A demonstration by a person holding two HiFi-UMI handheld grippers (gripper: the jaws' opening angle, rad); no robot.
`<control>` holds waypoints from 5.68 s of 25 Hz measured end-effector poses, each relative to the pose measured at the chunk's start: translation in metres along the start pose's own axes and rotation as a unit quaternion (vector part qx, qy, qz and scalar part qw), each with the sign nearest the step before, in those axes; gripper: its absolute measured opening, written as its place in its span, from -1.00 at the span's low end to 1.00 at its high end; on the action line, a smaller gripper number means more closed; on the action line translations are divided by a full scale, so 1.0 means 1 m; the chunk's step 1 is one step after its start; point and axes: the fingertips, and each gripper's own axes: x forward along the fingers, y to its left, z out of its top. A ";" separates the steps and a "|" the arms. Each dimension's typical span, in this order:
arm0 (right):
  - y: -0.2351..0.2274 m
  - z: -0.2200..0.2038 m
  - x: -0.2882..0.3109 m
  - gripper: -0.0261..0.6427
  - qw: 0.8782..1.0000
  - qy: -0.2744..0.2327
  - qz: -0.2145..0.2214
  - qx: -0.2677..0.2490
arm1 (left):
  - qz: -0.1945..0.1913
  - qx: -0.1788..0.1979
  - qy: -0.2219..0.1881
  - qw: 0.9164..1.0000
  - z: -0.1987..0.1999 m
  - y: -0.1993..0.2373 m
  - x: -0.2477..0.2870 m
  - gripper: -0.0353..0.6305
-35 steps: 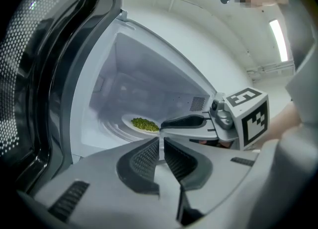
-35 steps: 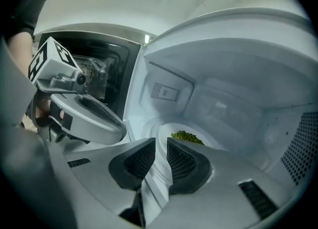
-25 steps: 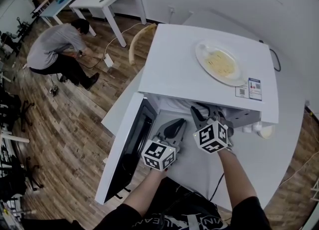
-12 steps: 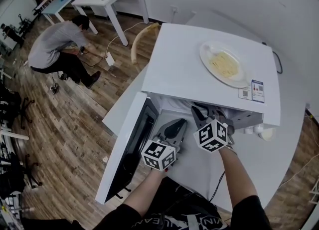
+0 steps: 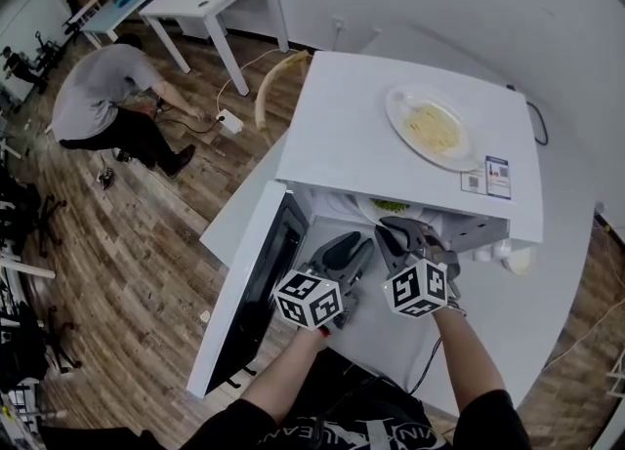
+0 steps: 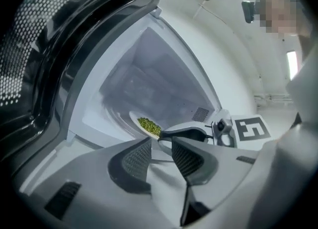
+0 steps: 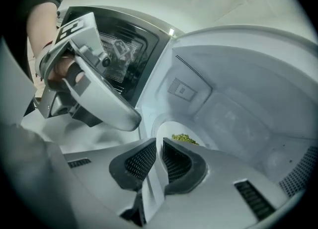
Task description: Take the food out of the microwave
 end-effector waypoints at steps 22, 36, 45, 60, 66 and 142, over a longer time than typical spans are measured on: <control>0.043 0.014 -0.034 -0.74 0.998 -0.063 0.024 0.012 | -0.023 -0.191 -0.015 0.981 -0.010 0.007 -0.001 -0.54; 0.048 0.013 -0.042 -0.74 0.997 -0.069 0.032 0.023 | -0.034 -0.236 -0.012 0.971 -0.020 0.003 0.001 -0.64; 0.023 -0.011 -0.075 -0.73 0.958 -0.048 -0.079 0.270 | -0.016 -0.246 -0.016 0.969 -0.021 0.004 0.004 -0.66; 0.030 -0.038 -0.057 -0.41 0.716 -0.090 -0.032 0.691 | 0.008 -0.165 0.009 0.986 -0.032 -0.003 0.001 -0.65; 0.027 -0.044 -0.048 -0.45 0.658 -0.109 -0.032 0.744 | 0.010 -0.163 0.013 0.986 -0.037 -0.001 0.000 -0.65; 0.191 -0.049 -0.277 -0.74 0.579 -0.204 0.039 0.789 | 0.001 -0.163 -0.028 0.986 -0.166 -0.197 -0.167 -0.64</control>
